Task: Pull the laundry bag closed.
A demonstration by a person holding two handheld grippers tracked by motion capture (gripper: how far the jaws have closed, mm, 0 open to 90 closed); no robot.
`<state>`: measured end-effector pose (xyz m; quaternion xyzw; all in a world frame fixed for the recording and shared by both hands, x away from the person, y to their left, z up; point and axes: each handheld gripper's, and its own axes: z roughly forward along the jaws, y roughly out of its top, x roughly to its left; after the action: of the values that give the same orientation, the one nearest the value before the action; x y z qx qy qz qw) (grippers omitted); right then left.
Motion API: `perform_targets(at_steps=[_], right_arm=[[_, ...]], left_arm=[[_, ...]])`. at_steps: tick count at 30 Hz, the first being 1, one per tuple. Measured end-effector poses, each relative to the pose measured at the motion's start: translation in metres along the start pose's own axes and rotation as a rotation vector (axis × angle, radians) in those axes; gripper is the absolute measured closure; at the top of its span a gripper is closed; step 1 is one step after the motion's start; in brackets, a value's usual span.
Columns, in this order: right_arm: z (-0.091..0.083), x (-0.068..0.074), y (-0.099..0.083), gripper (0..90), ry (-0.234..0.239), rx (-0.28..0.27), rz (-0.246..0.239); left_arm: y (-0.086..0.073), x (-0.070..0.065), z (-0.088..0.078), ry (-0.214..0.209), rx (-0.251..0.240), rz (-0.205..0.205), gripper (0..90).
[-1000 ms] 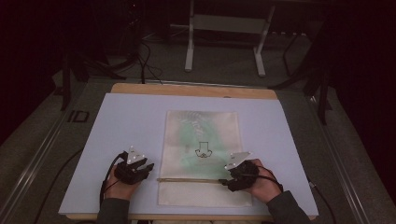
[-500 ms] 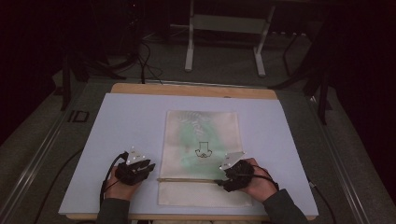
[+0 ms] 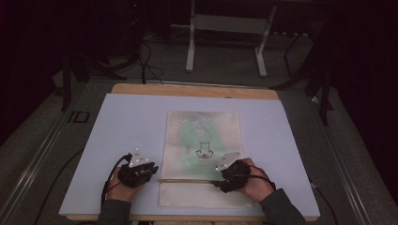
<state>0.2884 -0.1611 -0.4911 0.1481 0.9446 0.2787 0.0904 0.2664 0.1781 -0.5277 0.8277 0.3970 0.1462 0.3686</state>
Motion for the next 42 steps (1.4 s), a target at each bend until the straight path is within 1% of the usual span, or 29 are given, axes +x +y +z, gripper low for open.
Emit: perform_targets(at_steps=[1, 2, 4, 6, 8, 10, 13, 17, 21, 23, 25, 26, 31, 36, 39, 42], right_arm=[[0.0, 0.0, 0.0, 43.6, 0.001, 0.002, -0.003], [0.001, 0.001, 0.001, 43.5, 0.002, 0.003, -0.005], [0.001, 0.001, 0.001, 43.5, 0.003, 0.002, -0.009], [0.002, 0.001, 0.002, 43.5, 0.004, 0.002, -0.005], [0.002, 0.002, 0.003, 43.5, 0.005, 0.004, -0.007], [0.003, 0.002, 0.004, 43.5, 0.006, -0.001, -0.014], [0.004, 0.003, 0.005, 43.5, 0.012, 0.0, -0.013], [0.006, 0.004, 0.007, 43.5, 0.018, -0.002, -0.02], [0.008, 0.006, 0.011, 43.5, 0.023, -0.004, -0.028], [0.01, 0.007, 0.013, 43.5, 0.03, -0.01, -0.034], [0.011, 0.008, 0.015, 43.5, 0.034, -0.011, -0.034], [0.012, 0.008, 0.016, 43.5, 0.037, -0.014, -0.042], [0.017, 0.012, 0.023, 43.8, 0.051, -0.016, -0.053], [0.022, 0.017, 0.03, 45.6, 0.073, -0.02, -0.069], [0.026, 0.019, 0.035, 47.7, 0.099, -0.024, -0.077], [0.03, 0.021, 0.039, 49.0, 0.107, -0.022, -0.08]], left_arm=[[0.0, 0.0, 0.0, -0.031, -0.006, 0.001, 77.1], [0.001, 0.0, 0.0, -0.047, -0.013, 0.002, 80.7], [0.001, -0.001, 0.0, -0.067, -0.018, 0.007, 82.3], [0.001, -0.001, 0.001, -0.072, -0.01, 0.013, 86.0], [0.001, -0.001, 0.003, -0.074, 0.003, 0.009, 88.8], [0.001, -0.001, 0.005, -0.078, 0.019, 0.003, 89.1], [0.002, -0.002, 0.007, -0.098, 0.015, 0.004, 89.2], [0.004, -0.004, 0.009, -0.118, 0.006, 0.019, 89.2], [0.005, -0.006, 0.011, -0.121, 0.013, 0.032, 89.1], [0.005, -0.005, 0.012, -0.122, 0.015, 0.027, 89.1], [0.005, -0.005, 0.012, -0.12, 0.011, 0.029, 89.0], [0.005, -0.005, 0.012, -0.119, 0.009, 0.031, 89.0], [0.006, -0.006, 0.012, -0.118, 0.003, 0.045, 88.6], [0.006, -0.005, 0.014, -0.117, 0.003, 0.044, 88.5], [0.007, -0.004, 0.014, -0.118, 0.006, 0.044, 88.5], [0.007, -0.004, 0.016, -0.116, 0.013, 0.051, 88.5]])
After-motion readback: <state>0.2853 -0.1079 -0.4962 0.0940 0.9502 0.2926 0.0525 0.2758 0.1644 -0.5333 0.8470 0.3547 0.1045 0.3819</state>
